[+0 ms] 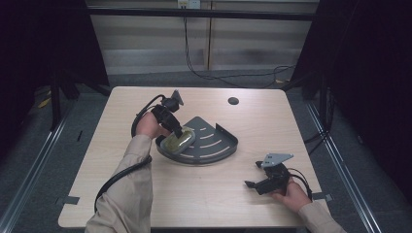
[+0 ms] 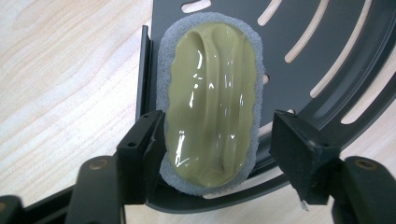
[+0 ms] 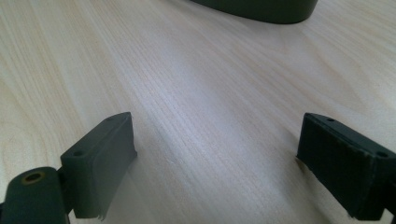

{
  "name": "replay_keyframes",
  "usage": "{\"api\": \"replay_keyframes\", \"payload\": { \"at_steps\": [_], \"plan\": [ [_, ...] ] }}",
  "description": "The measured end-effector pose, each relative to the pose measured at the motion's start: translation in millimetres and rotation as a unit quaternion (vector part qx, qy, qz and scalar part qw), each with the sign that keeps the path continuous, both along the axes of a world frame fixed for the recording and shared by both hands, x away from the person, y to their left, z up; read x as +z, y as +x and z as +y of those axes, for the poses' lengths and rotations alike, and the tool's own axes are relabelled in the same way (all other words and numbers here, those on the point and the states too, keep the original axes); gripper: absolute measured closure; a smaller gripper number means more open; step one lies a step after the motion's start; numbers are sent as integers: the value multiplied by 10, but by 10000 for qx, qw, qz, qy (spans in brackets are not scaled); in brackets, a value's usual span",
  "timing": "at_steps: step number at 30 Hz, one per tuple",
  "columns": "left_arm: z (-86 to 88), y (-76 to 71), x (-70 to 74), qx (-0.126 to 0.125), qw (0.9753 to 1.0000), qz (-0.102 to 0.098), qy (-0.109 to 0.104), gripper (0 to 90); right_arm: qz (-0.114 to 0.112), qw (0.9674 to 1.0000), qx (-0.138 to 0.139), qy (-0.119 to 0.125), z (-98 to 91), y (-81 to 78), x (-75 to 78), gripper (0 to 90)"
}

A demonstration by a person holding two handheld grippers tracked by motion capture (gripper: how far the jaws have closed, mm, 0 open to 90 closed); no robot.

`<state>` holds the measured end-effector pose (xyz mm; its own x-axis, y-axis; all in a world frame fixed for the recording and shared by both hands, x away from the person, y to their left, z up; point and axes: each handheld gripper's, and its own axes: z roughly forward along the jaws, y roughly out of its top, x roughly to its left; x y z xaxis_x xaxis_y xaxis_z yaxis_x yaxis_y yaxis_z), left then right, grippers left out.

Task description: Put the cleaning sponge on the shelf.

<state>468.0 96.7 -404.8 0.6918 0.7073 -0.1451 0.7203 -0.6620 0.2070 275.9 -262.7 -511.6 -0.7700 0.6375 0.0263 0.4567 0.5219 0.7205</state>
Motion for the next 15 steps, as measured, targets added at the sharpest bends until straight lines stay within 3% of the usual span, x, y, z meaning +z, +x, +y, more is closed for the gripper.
{"api": "replay_keyframes", "payload": {
  "at_steps": [15],
  "plan": [
    [104,-81,101,131,9997,-163,-114,255,-21,10000,-4,-7,-1,2,1,106]
  ]
}}
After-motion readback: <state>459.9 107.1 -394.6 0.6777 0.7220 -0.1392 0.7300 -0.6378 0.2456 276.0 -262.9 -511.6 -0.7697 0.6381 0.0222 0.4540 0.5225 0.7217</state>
